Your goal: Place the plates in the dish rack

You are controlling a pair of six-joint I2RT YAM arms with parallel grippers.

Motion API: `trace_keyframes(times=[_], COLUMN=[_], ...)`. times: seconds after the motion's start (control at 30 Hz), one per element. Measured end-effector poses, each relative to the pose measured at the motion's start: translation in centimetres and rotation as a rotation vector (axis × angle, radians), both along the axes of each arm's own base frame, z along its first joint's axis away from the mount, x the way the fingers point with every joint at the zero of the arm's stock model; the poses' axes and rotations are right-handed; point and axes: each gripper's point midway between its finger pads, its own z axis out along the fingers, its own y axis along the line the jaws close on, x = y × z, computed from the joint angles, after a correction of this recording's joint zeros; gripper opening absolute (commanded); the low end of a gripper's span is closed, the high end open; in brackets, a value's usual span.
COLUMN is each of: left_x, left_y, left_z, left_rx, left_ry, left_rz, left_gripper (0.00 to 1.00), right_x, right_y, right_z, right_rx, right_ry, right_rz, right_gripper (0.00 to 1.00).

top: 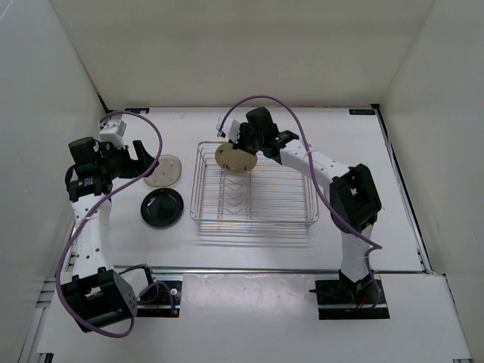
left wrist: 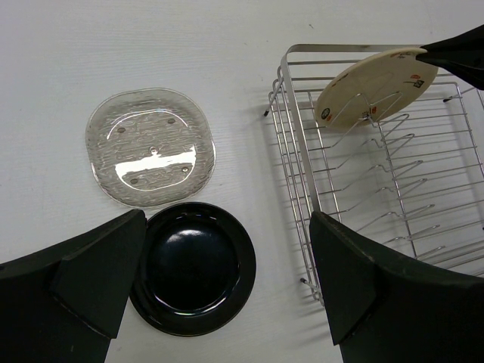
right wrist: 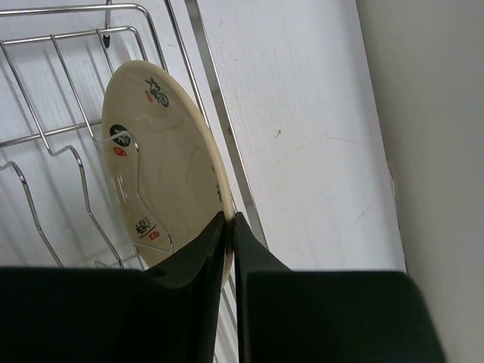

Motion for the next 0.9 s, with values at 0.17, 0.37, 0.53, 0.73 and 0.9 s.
trace_keyframes(times=[0.17, 0.37, 0.53, 0.73, 0.9], left_x=[0.0, 0.0, 0.0, 0.0, 0.1], left_y=[0.0, 0.0, 0.0, 0.0, 0.3], left_z=[0.0, 0.0, 0.0, 0.0, -0.1], left_rx=[0.000, 0.000, 0.000, 0.004, 0.016], left_ry=[0.000, 0.000, 0.000, -0.001, -0.002], left_rz=[0.000, 0.000, 0.000, -0.001, 0.006], left_gripper=[1.00, 1.00, 1.00, 1.00, 1.00], right_x=[0.0, -0.1, 0.1, 0.6, 1.7], right_y=[-0.2, -0.7, -0.9, -1.5, -2.9], right_z=[-0.2, -0.9, -0.9, 0.5, 6.5], right_rx=[-0.017, -0.060, -0.076, -0.109, -0.126], right_ry=[-0.003, -0.012, -0.028, -0.082, -0.235], right_rz=[0.005, 0.014, 0.015, 0.009, -0.037], right_gripper=[0.33, 0.55, 0.62, 0.66, 0.80])
